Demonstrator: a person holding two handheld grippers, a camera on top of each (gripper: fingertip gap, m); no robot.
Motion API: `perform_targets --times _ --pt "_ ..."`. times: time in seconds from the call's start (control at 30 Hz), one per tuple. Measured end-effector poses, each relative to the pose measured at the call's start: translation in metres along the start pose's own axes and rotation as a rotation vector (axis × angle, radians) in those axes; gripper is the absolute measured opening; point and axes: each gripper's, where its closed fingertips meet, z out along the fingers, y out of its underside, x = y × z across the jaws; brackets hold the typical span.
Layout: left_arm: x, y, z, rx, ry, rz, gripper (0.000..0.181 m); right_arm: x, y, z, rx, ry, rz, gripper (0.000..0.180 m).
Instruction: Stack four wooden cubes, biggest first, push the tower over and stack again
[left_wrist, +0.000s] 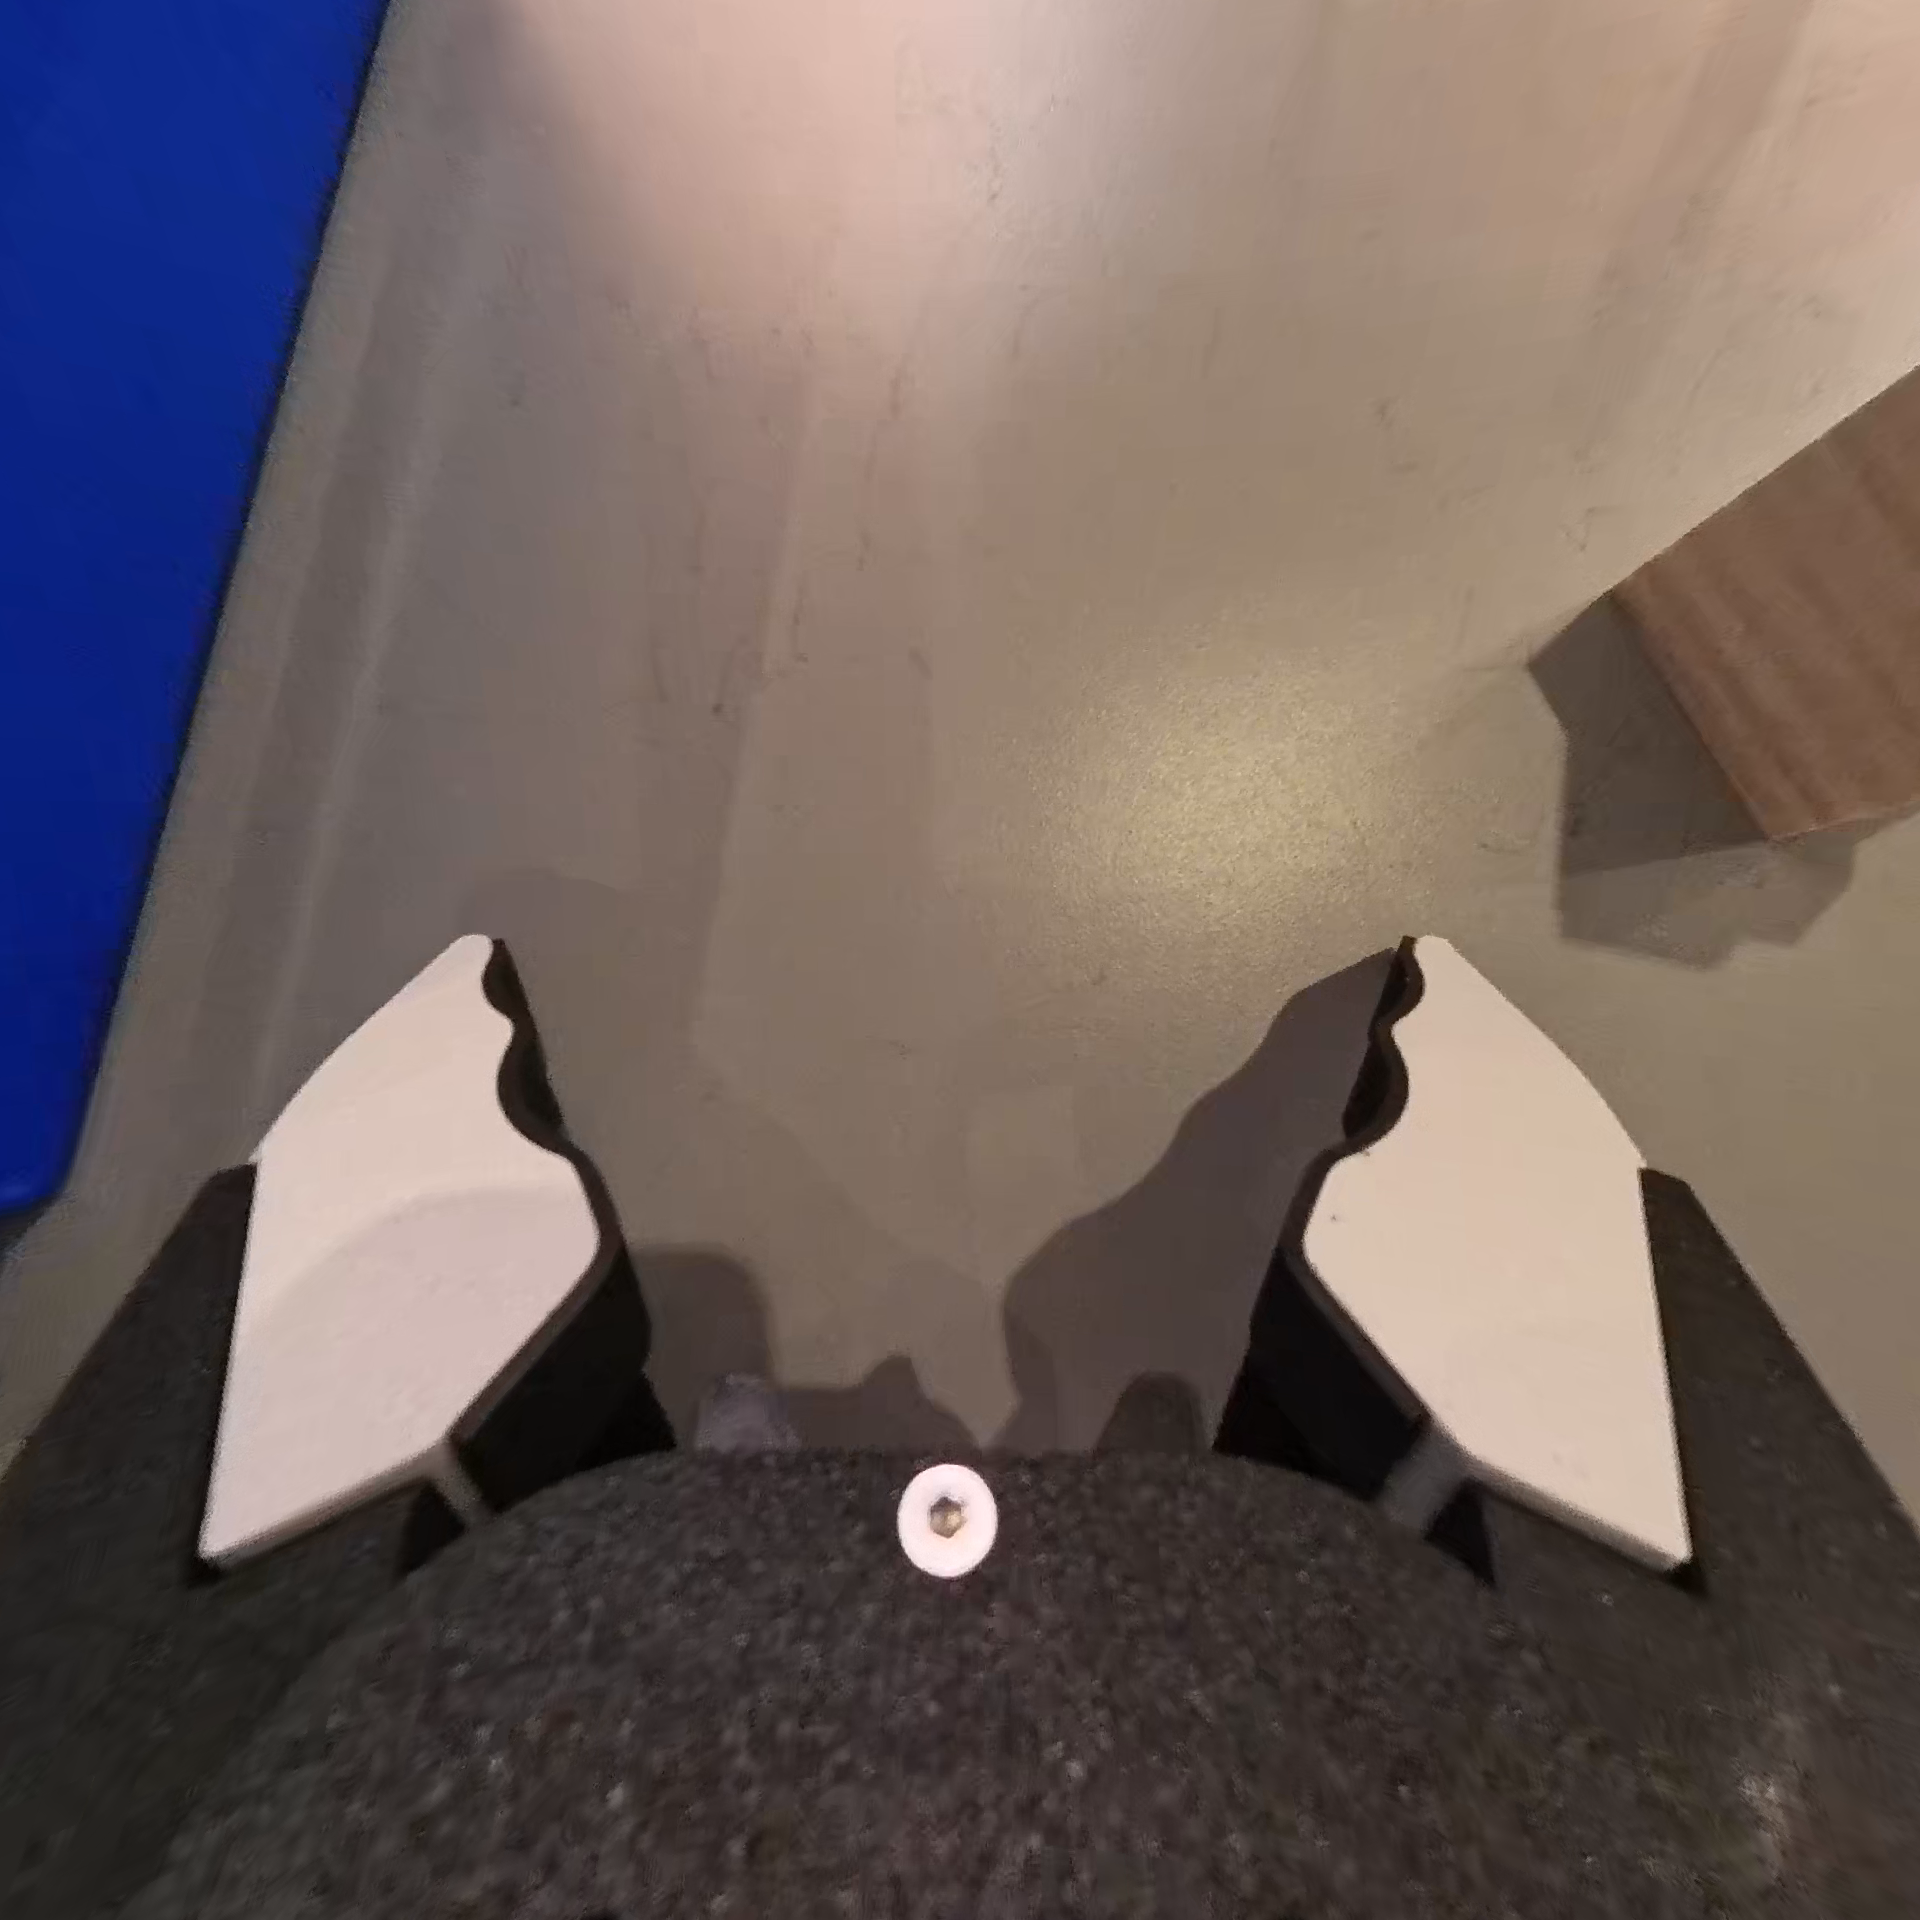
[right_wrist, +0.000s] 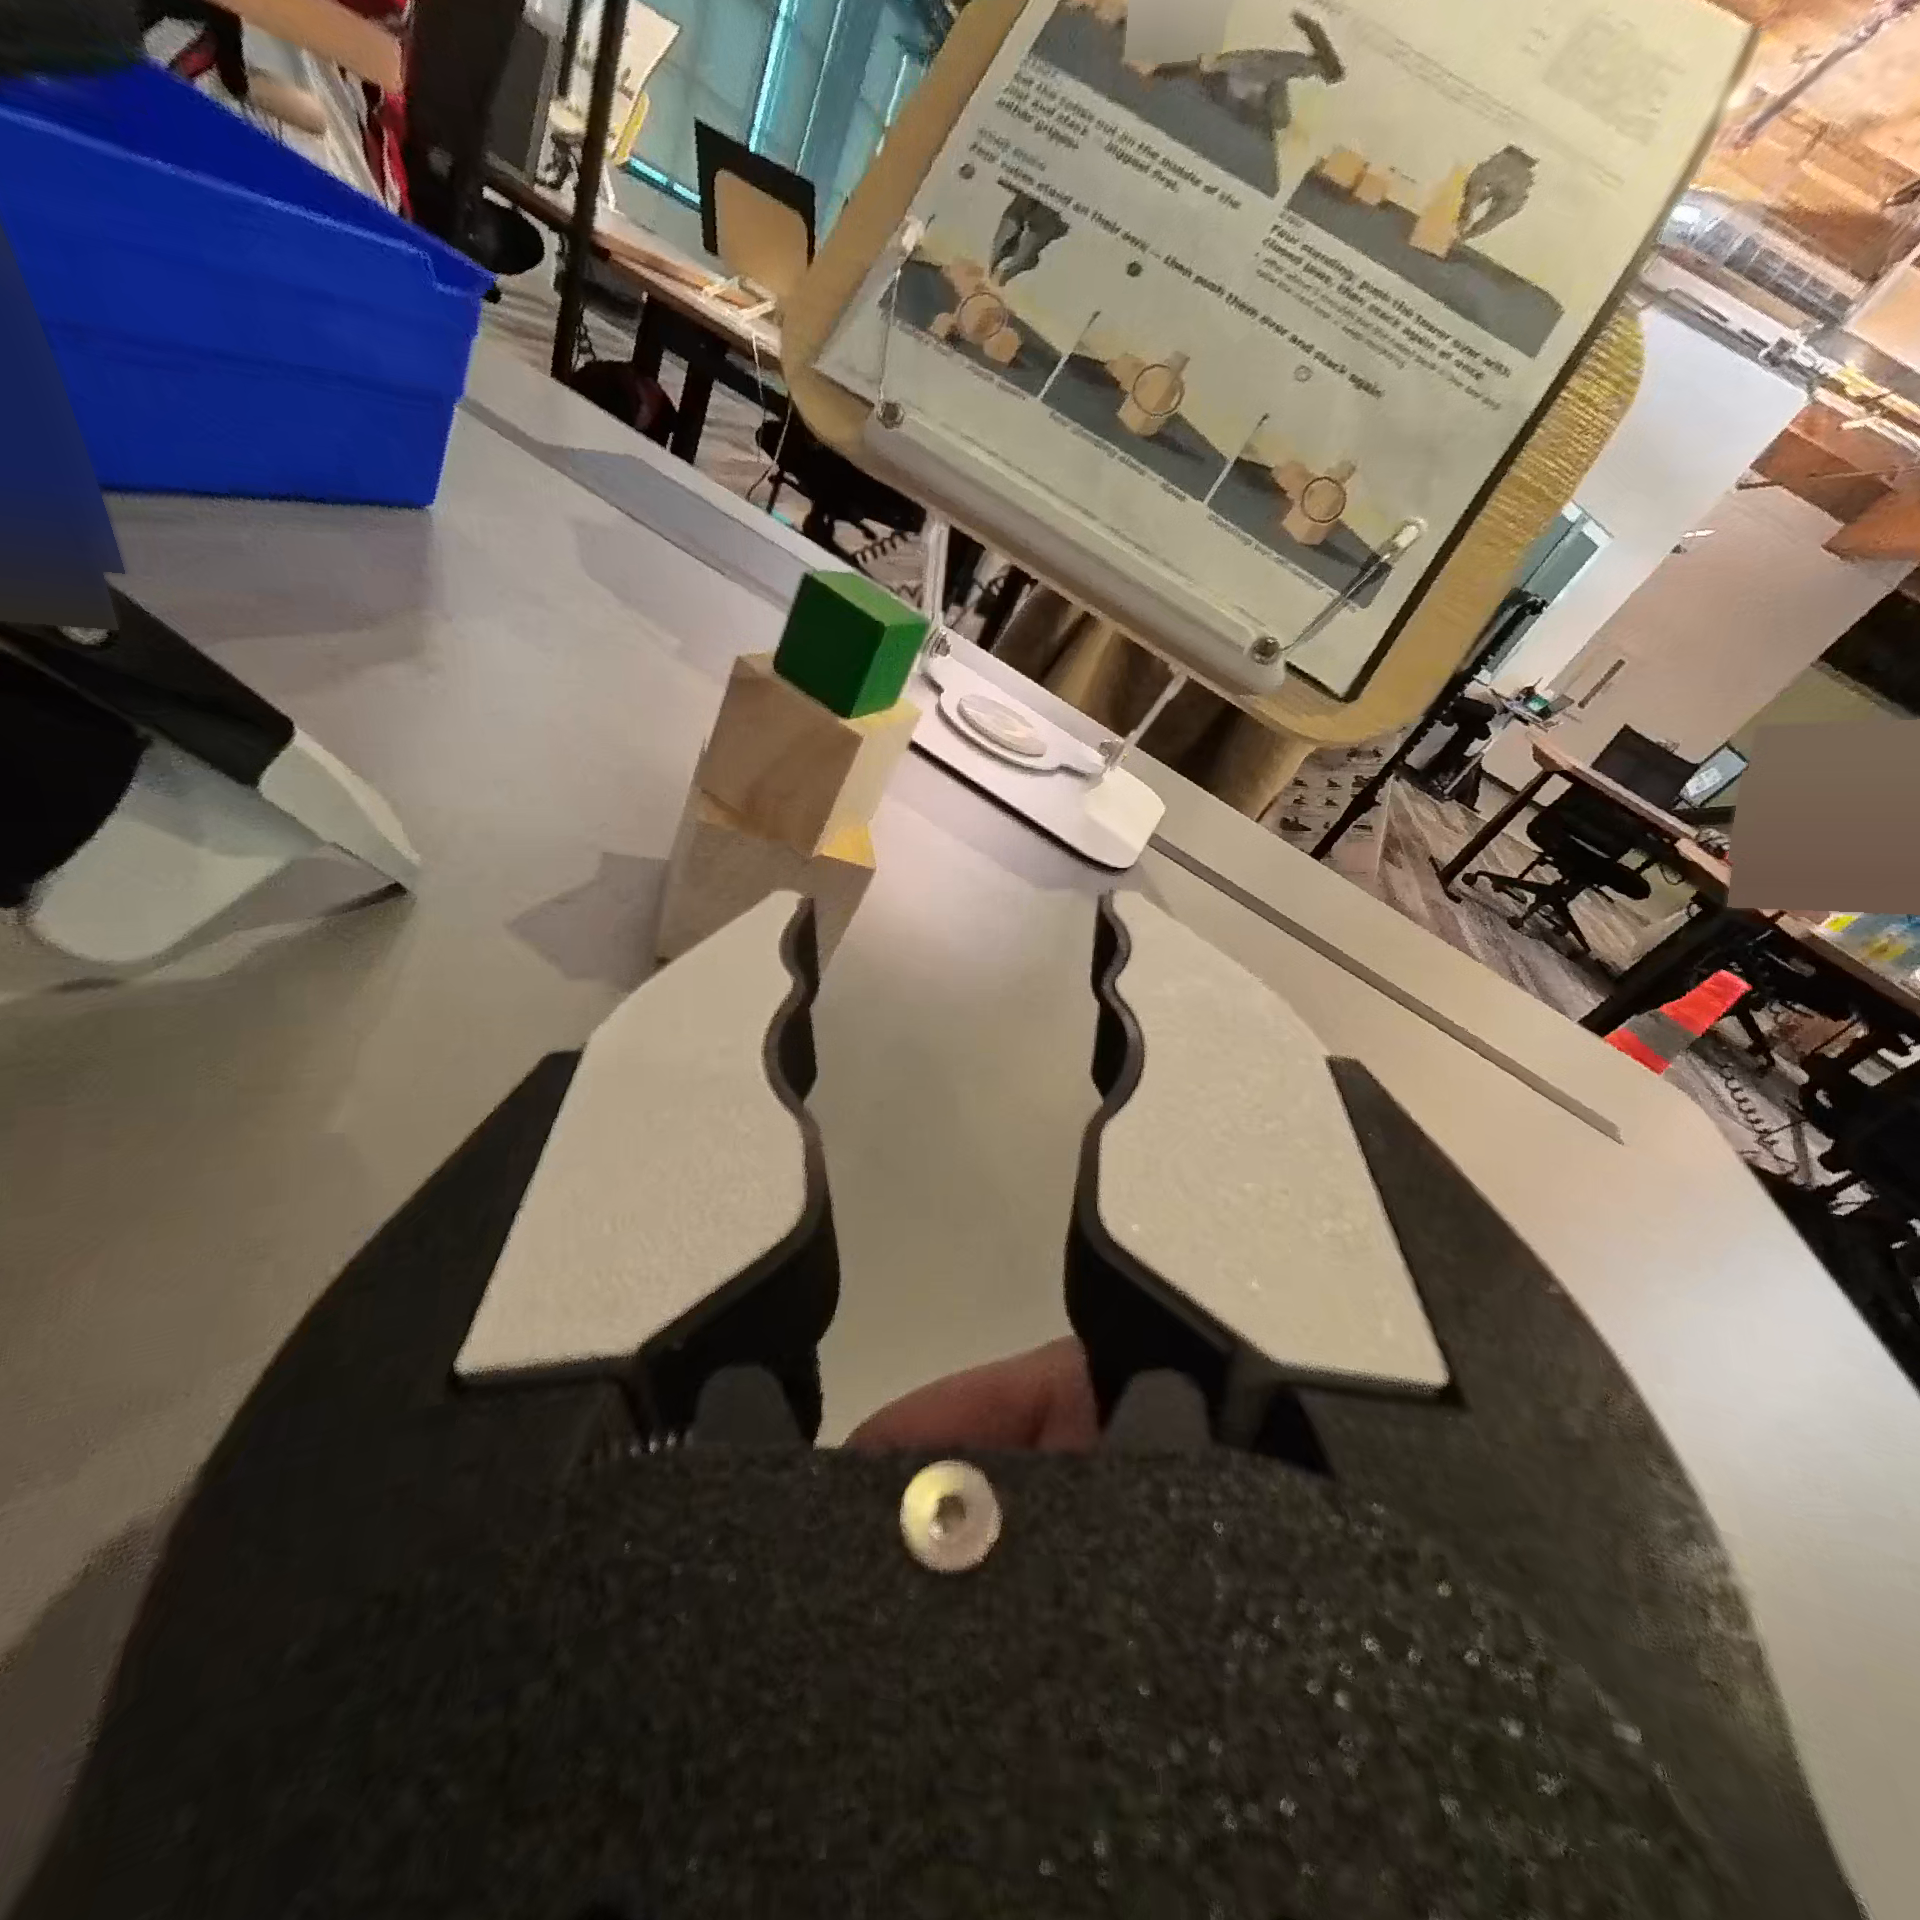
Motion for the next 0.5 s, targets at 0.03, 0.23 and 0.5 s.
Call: perform_targets --times 0.03,0.23,0.5 --pt "0.0000 0.0000 0.0000 0.000 0.000 0.000 0.146 -0.0016 0.0011 0.0009 -0.010 0.006 -0.024 0.051" --pt "0.0000 0.0001 -0.0001 0.000 0.000 0.000 0.146 -0.0078 0.0027 0.0013 -0.028 0.050 -0.145 0.048" --pt "0.0000 0.0001 -0.0001 0.000 0.000 0.000 0.146 -0.0022 0.0022 0.0018 -0.021 0.068 -0.124 0.047"
